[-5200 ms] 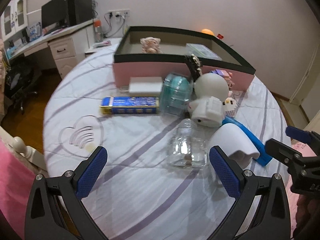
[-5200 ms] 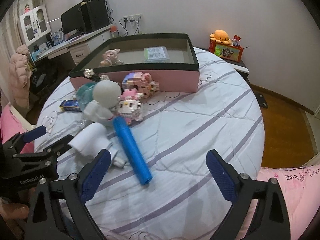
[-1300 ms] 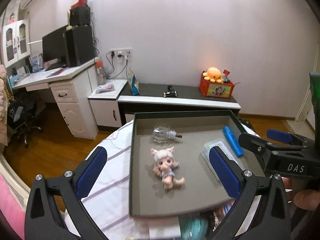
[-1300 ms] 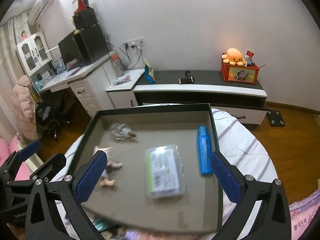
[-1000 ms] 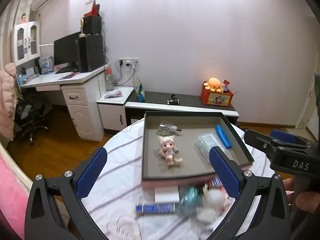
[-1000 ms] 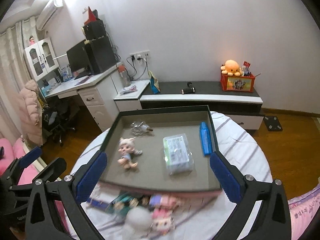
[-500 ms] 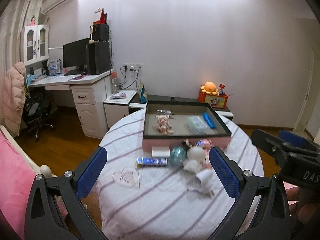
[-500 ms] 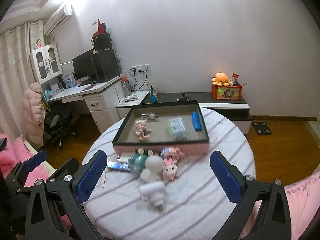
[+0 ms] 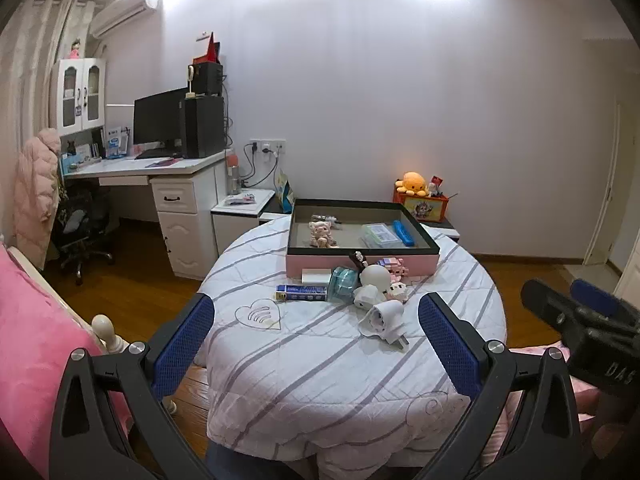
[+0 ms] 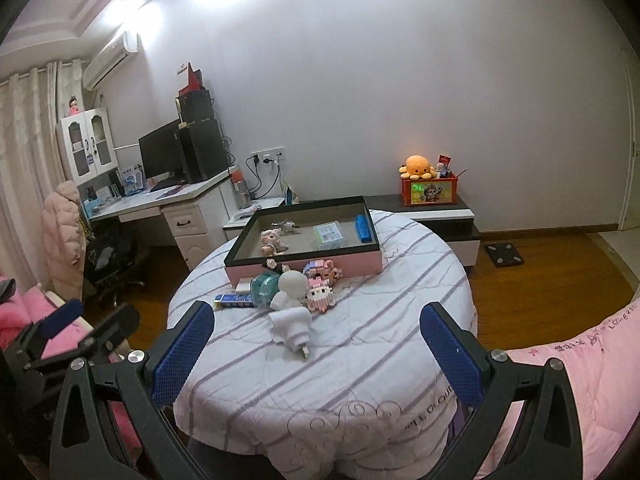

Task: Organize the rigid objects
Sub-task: 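Withdraw both tools from the tray back over the table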

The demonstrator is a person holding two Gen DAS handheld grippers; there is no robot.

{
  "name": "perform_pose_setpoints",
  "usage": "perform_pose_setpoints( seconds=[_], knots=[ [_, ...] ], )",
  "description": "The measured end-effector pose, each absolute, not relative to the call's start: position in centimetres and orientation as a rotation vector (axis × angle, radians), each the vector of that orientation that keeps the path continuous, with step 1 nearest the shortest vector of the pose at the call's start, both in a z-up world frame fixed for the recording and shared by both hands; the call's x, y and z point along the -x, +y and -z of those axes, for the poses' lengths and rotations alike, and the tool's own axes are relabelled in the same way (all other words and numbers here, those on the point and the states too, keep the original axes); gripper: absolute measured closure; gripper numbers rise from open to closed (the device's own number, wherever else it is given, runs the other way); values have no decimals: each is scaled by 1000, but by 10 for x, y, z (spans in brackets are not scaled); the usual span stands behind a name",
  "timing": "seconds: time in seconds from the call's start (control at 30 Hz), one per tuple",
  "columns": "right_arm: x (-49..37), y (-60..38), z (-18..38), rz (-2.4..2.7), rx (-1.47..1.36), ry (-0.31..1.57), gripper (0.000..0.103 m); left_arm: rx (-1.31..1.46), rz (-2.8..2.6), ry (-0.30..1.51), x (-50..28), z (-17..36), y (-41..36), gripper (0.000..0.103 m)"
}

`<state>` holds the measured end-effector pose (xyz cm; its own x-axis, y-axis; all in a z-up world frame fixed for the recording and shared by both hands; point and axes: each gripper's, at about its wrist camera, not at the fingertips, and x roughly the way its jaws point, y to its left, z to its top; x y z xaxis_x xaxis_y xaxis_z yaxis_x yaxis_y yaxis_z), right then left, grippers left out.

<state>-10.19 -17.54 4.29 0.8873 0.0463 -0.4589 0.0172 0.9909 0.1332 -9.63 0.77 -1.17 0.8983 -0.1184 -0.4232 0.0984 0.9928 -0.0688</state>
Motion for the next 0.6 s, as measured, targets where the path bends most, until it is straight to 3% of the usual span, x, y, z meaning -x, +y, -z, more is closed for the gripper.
perform_pose_setpoints(
  seconds=[0.6],
  knots=[
    [107,-158,-29,-53,-103,493,0,58,97,461,98,25,16,0]
  ],
)
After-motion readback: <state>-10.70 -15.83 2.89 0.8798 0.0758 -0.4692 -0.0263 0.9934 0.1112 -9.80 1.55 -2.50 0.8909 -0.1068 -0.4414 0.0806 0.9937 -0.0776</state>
